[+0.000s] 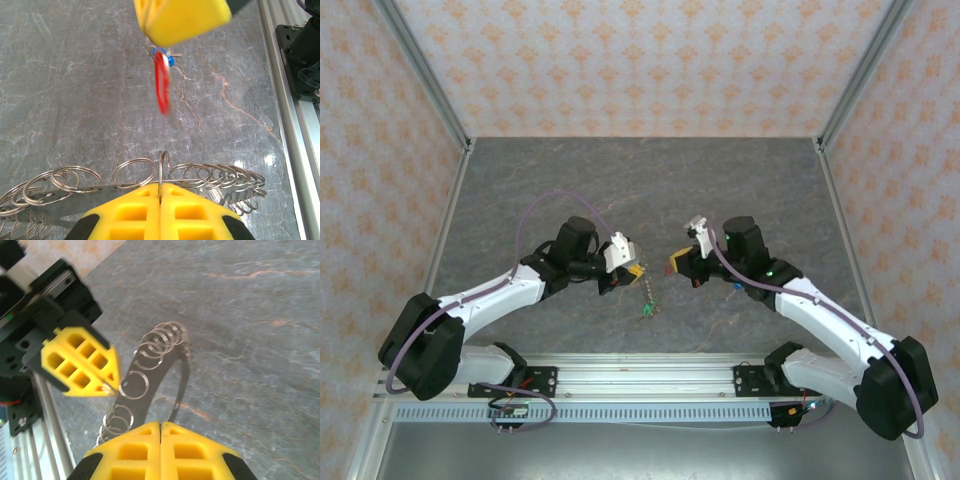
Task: Put the keys on the keyring
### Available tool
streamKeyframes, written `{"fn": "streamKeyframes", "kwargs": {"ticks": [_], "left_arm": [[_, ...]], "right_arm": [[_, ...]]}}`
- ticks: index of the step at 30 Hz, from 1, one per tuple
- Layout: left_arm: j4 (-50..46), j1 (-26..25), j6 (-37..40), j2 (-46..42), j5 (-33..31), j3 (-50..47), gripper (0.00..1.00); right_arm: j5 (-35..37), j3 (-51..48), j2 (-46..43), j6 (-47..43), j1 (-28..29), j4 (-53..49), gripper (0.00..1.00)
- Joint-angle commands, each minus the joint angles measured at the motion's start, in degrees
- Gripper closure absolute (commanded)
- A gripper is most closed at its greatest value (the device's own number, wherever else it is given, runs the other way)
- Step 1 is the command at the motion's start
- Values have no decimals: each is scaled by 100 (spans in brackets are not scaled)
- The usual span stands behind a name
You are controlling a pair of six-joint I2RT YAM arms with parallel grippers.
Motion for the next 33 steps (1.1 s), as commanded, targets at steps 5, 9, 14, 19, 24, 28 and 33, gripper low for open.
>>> {"fn": "streamKeyframes", "kwargs": {"ticks": [5, 9, 14, 19, 24, 28, 33], "left_arm": [[173, -47, -55, 58, 222, 213, 100], [130, -48, -59, 80, 222, 250, 100], [94, -51, -68, 105, 223, 281, 100], [78, -46, -109, 108, 231, 287, 100], [23, -53, -103, 90, 222, 303, 100], [-10, -50, -94, 98, 213, 312, 100], [-32, -46, -94, 108, 232, 349, 100]], "right_arm": [[-411, 193, 202, -571, 327, 429, 100], [-391, 162, 323, -776, 472, 709, 100], [-386, 145, 489, -907, 644, 1131, 100], [-564, 232, 680, -960, 664, 1136, 100], [-520, 200, 716, -973, 686, 1256, 100], [-266, 76, 721, -865, 728, 1643, 100], [-53, 82, 746, -898, 778, 1639, 100]]}}
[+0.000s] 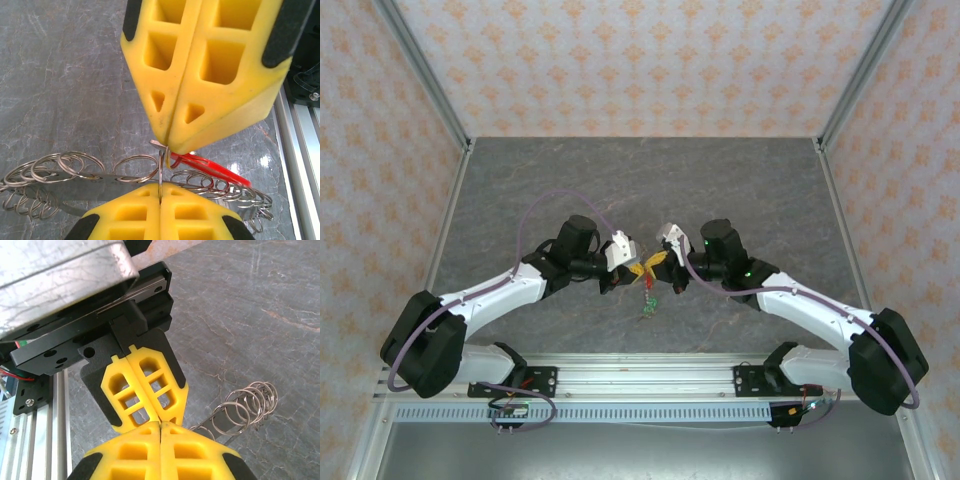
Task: Put the keys on the keyring
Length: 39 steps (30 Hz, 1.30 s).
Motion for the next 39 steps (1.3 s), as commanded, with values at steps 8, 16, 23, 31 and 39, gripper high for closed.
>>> {"fn": "streamKeyframes", "kwargs": {"ticks": [8, 16, 23, 31, 39], "left_arm": [[-39, -48, -62, 49, 146, 281, 100], [-74, -49, -36, 26, 133, 317, 100], [-102, -48, -9, 16, 159, 314, 100], [-115, -50, 34, -23, 120, 287, 100], [-103, -53, 35, 58, 163, 311, 100]], "right_arm": [[246, 161, 39, -345, 50, -142, 100], [193, 162, 160, -294, 50, -90, 100], [680, 179, 168, -277, 50, -108, 100], [1320, 227, 99, -244, 50, -657, 100], [1347, 144, 98, -47, 50, -709, 98]]}}
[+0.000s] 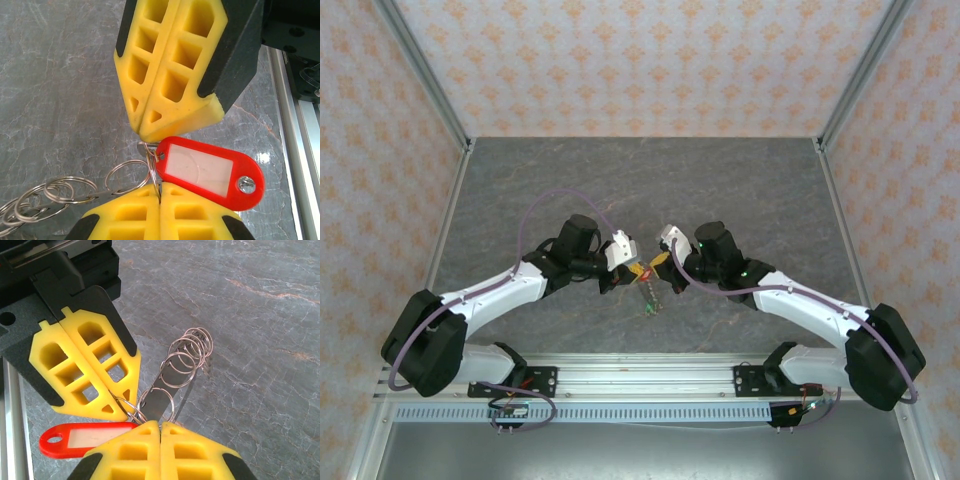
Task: Put the keys on the keyring
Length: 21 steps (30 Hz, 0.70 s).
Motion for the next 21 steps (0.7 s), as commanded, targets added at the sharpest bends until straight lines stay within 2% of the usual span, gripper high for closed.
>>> {"fn": "streamKeyframes", "kwargs": {"ticks": [1, 3, 5, 14, 16, 21], "left_arm": [[105, -46, 40, 0, 284, 241, 100], [109, -52, 42, -22, 293, 231, 100], [96, -47, 64, -40, 310, 224, 100], [39, -45, 94, -93, 292, 234, 100], [23, -45, 100, -100, 293, 242, 100], [23, -51, 82, -84, 310, 267, 100]], "right_arm": [[374, 115, -42, 55, -35, -270, 97], [469, 129, -13, -25, -35, -386, 95], [724, 158, -24, -102, -35, -540, 89], [1207, 123, -649, -344, -34, -964, 83], [880, 142, -784, -331, -35, -1042, 83], [-1025, -152, -824, 177, -34, -89, 83]]}}
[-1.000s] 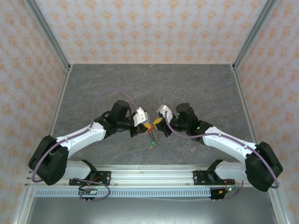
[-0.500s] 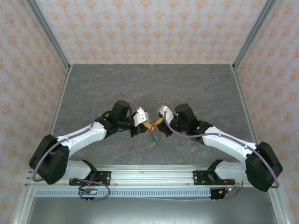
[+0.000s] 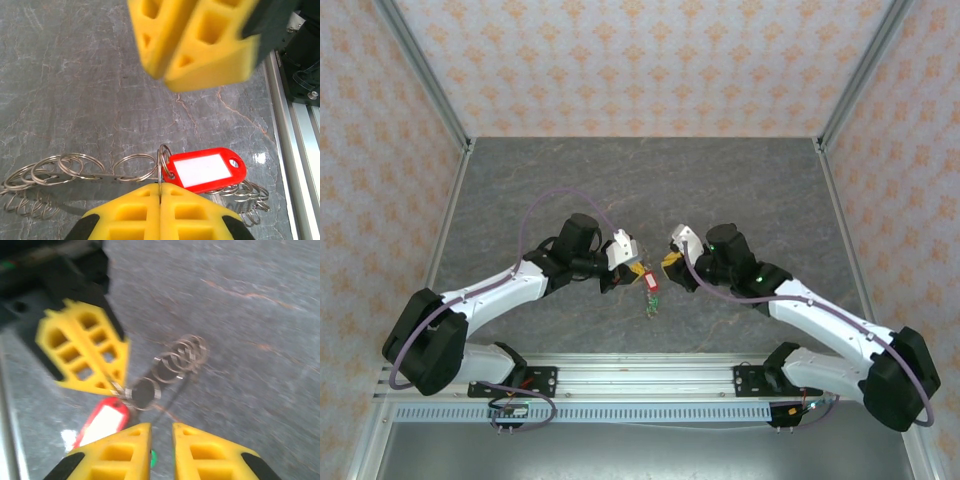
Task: Put the keys on the keyring
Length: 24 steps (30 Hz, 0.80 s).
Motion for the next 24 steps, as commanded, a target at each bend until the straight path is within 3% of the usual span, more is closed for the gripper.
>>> {"fn": "streamKeyframes", "kwargs": {"ticks": [1, 3, 9, 17, 24], "left_arm": [[34, -52, 51, -106, 186, 201, 100], [39, -45, 35, -110, 194, 208, 100], [32, -52, 24, -132, 203, 222, 100], [-12, -51, 55, -175, 229, 198, 100], [-15, -47, 70, -138, 256, 202, 100]], "right_arm": [[-1499, -206, 76, 389, -9, 810, 82], [-1796, -272, 253, 629, 14, 1216, 82], [-1389, -166, 695, 659, 202, 1392, 82], [544, -397, 560, 270, 185, 501, 87], [1213, -341, 466, 218, 150, -176, 89]]}}
